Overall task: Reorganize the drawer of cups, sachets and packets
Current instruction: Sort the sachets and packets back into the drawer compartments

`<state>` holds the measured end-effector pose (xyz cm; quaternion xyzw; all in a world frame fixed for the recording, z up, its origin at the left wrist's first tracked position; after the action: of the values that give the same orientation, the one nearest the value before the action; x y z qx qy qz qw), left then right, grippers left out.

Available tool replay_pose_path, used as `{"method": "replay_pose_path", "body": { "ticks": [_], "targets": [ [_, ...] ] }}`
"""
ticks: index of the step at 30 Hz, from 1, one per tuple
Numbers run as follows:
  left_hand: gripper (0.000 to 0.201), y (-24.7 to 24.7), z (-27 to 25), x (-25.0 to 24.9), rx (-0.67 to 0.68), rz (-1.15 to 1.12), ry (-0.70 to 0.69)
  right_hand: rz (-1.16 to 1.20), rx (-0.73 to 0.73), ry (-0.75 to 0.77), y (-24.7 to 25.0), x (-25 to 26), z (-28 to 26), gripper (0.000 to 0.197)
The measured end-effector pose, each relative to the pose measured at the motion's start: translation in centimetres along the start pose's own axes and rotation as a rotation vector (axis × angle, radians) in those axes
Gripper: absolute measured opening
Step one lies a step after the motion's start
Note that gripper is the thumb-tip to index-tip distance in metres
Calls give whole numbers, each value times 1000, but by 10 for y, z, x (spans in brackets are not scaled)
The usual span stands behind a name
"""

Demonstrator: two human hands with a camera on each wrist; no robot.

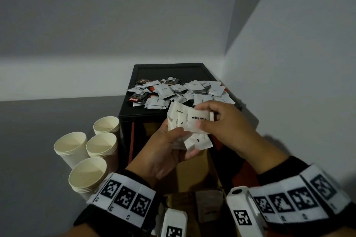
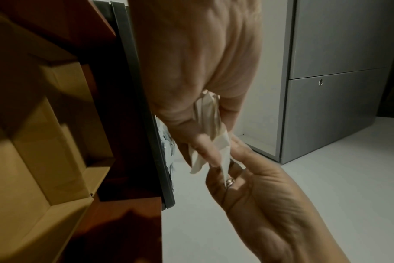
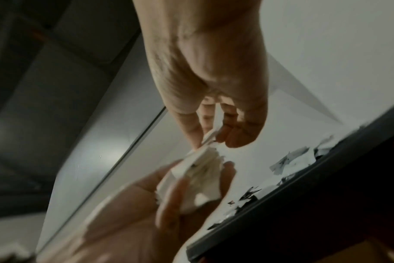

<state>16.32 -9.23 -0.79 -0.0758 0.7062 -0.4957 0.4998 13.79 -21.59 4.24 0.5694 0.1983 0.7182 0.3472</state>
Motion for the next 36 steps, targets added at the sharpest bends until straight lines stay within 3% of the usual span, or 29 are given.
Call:
{"method": "replay_pose_path", "body": {
  "ticks": [6, 11, 16, 19, 21, 24, 31, 34, 36],
  "targets": [
    [46, 2, -3, 4, -18, -40, 25, 86, 250, -108, -8, -4, 1, 21],
    [46, 2, -6, 10, -83, -148, 116, -16, 308, -156, -9, -13, 5, 15],
    [14, 8, -5, 7, -221, -175, 87, 374, 260, -322, -2, -26, 7, 15],
    [12, 10, -5, 8, -233, -191, 100, 580, 184, -413, 7, -30, 11, 12],
    [14, 8, -4, 10, -238, -216, 112, 619, 229, -444, 3, -28, 12, 12],
    [12, 6, -2, 14, -251, -217, 103, 558, 337, -480, -16, -28, 7, 15],
    [16, 12, -3, 9, -268, -130, 78, 631, 257, -494, -6, -34, 8, 11],
    [20, 9, -3, 7, -232, -41, 90, 484, 281, -384, -7, -24, 10, 17],
    [26, 6, -2, 9, -189, 34, 105, 250, 275, -301, -8, -17, 12, 20]
  ]
}}
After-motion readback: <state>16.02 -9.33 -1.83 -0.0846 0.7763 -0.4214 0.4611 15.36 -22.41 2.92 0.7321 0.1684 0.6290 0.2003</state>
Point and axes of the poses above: each hand's wrist, its own z-axis towards the middle knuckle, its own y-axis out of the back of the hand, x = y × z, the point moved 5 cm from there along z, towards the middle knuckle, and after that the axes turned 14 degrees about -z, right-handed, at the moved point
